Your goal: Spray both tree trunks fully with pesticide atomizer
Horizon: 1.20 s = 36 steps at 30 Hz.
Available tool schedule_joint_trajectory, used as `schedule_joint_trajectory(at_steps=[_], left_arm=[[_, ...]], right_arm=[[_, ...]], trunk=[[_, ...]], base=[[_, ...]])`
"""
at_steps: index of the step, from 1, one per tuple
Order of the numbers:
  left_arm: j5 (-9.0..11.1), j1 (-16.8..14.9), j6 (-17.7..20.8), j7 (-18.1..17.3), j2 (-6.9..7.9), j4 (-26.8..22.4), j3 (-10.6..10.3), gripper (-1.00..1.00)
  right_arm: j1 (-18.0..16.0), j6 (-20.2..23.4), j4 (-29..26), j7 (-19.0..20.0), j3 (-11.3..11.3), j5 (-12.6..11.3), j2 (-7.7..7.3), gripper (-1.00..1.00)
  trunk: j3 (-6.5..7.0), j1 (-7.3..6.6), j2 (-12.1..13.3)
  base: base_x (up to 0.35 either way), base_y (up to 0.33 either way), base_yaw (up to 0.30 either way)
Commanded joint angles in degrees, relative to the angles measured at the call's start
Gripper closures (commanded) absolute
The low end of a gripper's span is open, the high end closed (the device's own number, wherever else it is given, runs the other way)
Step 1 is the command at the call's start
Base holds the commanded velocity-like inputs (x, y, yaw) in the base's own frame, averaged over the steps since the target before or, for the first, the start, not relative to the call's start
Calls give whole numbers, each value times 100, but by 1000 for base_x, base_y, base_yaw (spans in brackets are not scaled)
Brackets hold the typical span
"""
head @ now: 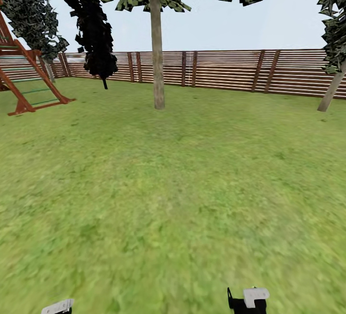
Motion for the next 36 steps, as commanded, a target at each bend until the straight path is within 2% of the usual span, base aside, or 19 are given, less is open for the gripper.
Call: schedule_joint_trajectory(at_steps=[1, 36], left_arm=[[-53, -6, -21, -26, -2, 5, 50, 100], [-53, -6, -21, -26, 3, 5, 50, 100]], right_arm=[[-3, -13, 3, -18, 51, -41, 0, -100], [-3, -13, 3, -18, 51, -43, -2, -100]], trunk=[[-5, 3, -2], [-5, 3, -2]], base=[[339, 77, 0], [338, 77, 0]])
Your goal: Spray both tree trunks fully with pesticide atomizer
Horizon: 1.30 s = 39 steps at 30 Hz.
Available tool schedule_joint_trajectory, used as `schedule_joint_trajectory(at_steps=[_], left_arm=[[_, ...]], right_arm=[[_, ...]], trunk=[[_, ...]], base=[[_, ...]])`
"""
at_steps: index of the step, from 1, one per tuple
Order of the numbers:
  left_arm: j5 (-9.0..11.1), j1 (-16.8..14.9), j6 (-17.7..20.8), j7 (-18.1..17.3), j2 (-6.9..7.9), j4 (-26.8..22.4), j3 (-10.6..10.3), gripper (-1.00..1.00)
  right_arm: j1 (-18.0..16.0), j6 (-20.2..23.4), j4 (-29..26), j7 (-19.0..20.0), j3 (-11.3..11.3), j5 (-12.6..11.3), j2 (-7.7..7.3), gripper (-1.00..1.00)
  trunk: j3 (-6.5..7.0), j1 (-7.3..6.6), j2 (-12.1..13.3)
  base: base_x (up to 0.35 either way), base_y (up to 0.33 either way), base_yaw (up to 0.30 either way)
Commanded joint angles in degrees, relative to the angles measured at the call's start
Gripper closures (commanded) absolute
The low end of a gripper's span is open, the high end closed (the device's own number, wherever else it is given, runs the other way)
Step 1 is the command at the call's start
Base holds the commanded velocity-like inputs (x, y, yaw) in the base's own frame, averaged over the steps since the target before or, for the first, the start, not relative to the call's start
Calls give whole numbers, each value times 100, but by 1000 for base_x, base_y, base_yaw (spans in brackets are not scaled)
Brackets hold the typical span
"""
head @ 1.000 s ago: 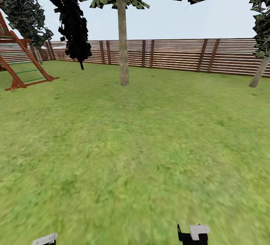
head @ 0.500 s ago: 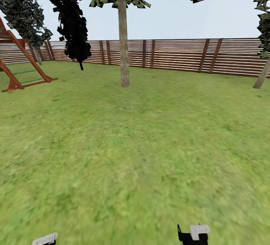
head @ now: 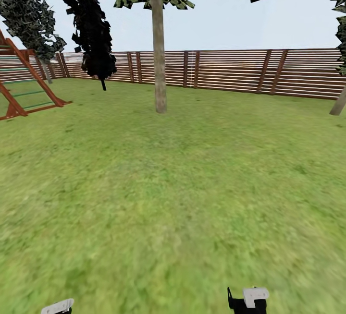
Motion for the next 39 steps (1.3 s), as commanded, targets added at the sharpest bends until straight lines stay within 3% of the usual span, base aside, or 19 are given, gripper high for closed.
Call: schedule_joint_trajectory(at_steps=[1, 39], left_arm=[[-54, -6, -22, -26, -3, 5, 50, 100], [-54, -6, -22, -26, 2, 5, 50, 100]], right_arm=[[-3, -13, 3, -18, 51, -40, 0, -100], [-3, -13, 3, -18, 51, -38, -2, -100]], trunk=[[-5, 3, -2], [-5, 3, -2]], base=[[338, 77, 0], [338, 77, 0]])
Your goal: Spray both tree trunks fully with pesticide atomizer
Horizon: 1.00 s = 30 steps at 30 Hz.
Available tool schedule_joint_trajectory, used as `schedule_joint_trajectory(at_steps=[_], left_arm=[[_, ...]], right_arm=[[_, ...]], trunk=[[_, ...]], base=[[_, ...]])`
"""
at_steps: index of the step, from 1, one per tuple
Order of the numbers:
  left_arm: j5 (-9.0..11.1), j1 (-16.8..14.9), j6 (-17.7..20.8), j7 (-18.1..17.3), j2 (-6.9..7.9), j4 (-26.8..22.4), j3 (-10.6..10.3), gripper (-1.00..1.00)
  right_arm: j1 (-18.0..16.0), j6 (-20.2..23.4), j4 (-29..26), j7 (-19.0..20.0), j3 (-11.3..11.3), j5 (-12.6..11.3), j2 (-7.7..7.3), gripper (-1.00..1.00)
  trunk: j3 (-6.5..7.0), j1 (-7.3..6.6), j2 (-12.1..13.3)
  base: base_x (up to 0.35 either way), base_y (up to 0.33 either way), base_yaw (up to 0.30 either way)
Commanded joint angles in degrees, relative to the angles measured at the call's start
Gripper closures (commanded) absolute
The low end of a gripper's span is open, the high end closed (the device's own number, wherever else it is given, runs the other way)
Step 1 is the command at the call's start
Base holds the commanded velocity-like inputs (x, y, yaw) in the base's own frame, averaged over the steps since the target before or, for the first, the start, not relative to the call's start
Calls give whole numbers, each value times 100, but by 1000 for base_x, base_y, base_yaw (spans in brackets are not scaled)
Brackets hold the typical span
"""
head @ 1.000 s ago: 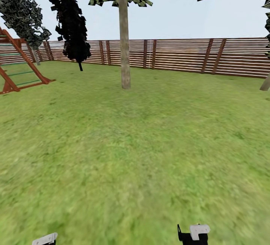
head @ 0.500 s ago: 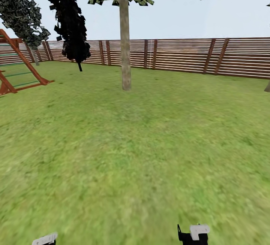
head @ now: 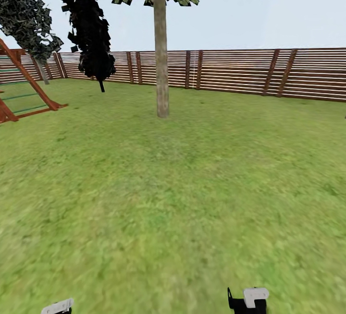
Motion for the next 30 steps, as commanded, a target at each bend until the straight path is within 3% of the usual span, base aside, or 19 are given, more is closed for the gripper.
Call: schedule_joint_trajectory(at_steps=[1, 30], left_arm=[[-54, -6, -22, -26, -1, 5, 50, 100], [-48, -6, -25, -26, -10, 5, 48, 100]], right_arm=[[-3, -13, 3, -18, 51, -43, -1, -100], [-3, -13, 3, -18, 52, -46, 25, -100]], trunk=[[-5, 3, -2], [-5, 3, -2]], base=[[339, 76, 0], [338, 77, 0]])
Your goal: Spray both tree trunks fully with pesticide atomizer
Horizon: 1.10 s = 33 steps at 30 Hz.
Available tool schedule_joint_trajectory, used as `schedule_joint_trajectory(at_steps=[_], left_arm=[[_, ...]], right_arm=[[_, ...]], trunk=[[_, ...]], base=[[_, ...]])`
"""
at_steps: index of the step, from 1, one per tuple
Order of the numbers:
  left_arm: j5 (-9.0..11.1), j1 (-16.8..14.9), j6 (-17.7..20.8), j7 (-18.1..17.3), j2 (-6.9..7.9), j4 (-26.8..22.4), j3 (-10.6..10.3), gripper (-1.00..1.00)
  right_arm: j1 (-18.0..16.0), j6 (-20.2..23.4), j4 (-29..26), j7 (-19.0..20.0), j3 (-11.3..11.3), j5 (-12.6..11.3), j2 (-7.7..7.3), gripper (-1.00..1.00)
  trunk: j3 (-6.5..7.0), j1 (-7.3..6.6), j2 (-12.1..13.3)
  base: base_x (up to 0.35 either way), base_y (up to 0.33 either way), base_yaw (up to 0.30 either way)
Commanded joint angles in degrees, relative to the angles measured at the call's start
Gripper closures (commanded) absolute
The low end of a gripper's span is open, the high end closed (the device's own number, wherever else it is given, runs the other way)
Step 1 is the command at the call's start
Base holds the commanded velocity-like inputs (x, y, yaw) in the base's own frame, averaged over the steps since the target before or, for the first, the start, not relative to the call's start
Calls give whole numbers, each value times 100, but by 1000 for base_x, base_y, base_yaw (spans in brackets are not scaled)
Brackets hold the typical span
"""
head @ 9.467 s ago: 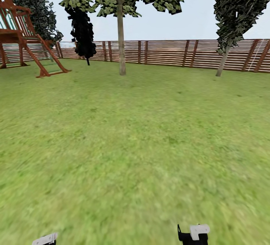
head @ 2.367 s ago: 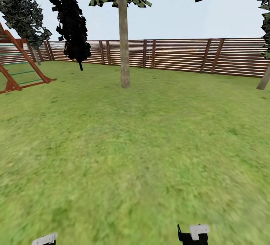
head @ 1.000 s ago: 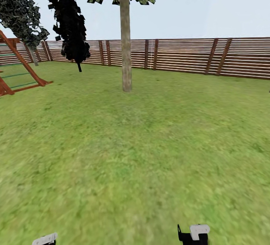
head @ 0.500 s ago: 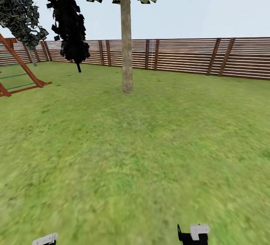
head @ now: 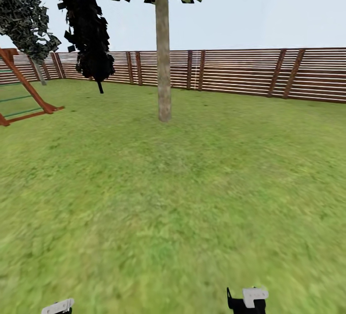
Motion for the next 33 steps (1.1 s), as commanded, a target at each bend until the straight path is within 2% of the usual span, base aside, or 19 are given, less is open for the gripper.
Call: schedule_joint_trajectory(at_steps=[1, 10, 17, 33], left_arm=[[-52, -6, -20, -26, -2, 5, 51, 100], [-45, -6, -15, -25, 3, 6, 51, 100], [-55, 3, -31, 295, 4, 5, 44, 100], [-50, 0, -26, 395, 17, 5, 99, 100]], right_arm=[[-3, -13, 3, -18, 50, -39, -4, -100], [6, -13, 3, -18, 49, -36, -8, -100], [6, -13, 2, -18, 51, -36, -7, -100], [6, -13, 2, -18, 50, -37, -6, -100]], trunk=[[-5, 3, -2], [-5, 3, -2], [-5, 3, -2], [-5, 3, -2]], base=[[338, 77, 0], [338, 77, 0], [338, 77, 0], [339, 77, 0]])
